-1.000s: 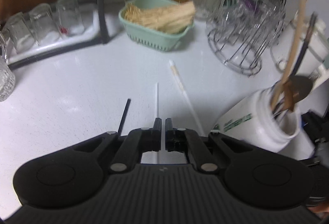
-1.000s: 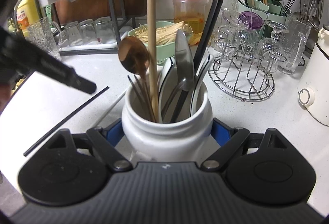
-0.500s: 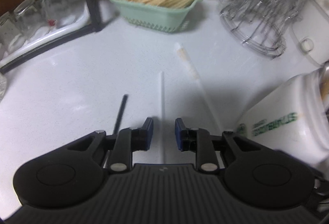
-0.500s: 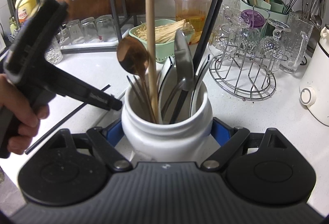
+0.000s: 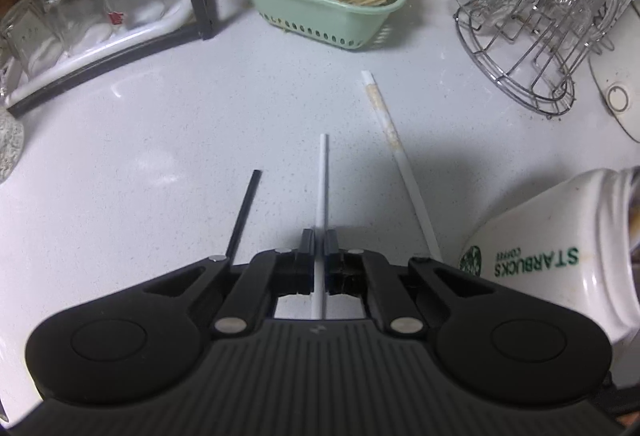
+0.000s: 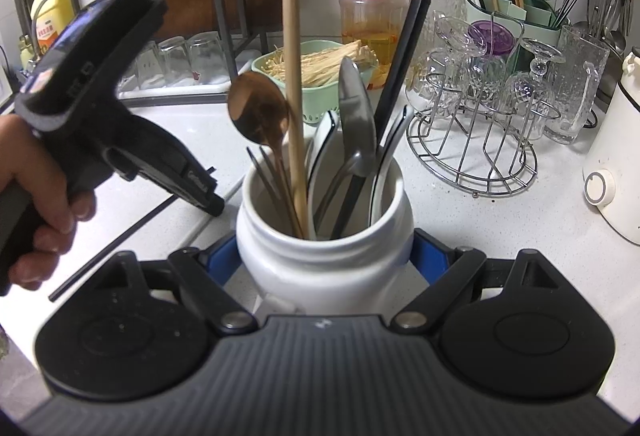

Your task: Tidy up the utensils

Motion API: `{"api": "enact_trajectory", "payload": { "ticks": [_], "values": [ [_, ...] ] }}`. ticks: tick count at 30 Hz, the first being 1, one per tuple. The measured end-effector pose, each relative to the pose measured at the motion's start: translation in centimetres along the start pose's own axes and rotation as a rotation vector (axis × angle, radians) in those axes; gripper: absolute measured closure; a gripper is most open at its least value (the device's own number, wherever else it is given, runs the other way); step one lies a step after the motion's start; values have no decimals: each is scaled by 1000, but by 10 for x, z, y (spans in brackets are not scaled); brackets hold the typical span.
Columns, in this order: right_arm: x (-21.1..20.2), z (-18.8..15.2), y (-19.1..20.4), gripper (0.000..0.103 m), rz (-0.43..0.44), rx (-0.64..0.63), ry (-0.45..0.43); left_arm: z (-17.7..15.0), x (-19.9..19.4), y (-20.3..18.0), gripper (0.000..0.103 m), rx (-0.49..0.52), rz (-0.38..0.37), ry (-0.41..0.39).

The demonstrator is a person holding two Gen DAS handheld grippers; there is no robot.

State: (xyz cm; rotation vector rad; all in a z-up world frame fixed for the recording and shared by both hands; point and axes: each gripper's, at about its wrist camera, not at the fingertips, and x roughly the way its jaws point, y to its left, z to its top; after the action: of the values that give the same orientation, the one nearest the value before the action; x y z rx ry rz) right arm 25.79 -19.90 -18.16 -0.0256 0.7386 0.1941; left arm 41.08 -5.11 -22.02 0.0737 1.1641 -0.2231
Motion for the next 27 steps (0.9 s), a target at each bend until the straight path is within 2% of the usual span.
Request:
{"api": "enact_trajectory", "payload": {
  "ticks": [3,10,16,19,21,27],
  "values": [
    [0,0,0,13,0,-2,-1,-5,-21,2,99,-12,-32,-37],
    [-1,-1,1,12,-1,-6,-8,-30,-93,-7,99,29,-105,-174],
    [-1,-3,1,12,0,-7,-18,-52,-132,-26,103,92,-187,-237],
    [-2,-3,1,12,4,-10,-23,-57,-141,-34,103,112,-222,-250],
    [-1,-4,0,12,7,-12,-25,-58,-139,-38,103,136,-209,-251],
    [-2,-4,0,12,8,-10,-24,-59,-119,-14,103,86,-204,-208]
  ]
}}
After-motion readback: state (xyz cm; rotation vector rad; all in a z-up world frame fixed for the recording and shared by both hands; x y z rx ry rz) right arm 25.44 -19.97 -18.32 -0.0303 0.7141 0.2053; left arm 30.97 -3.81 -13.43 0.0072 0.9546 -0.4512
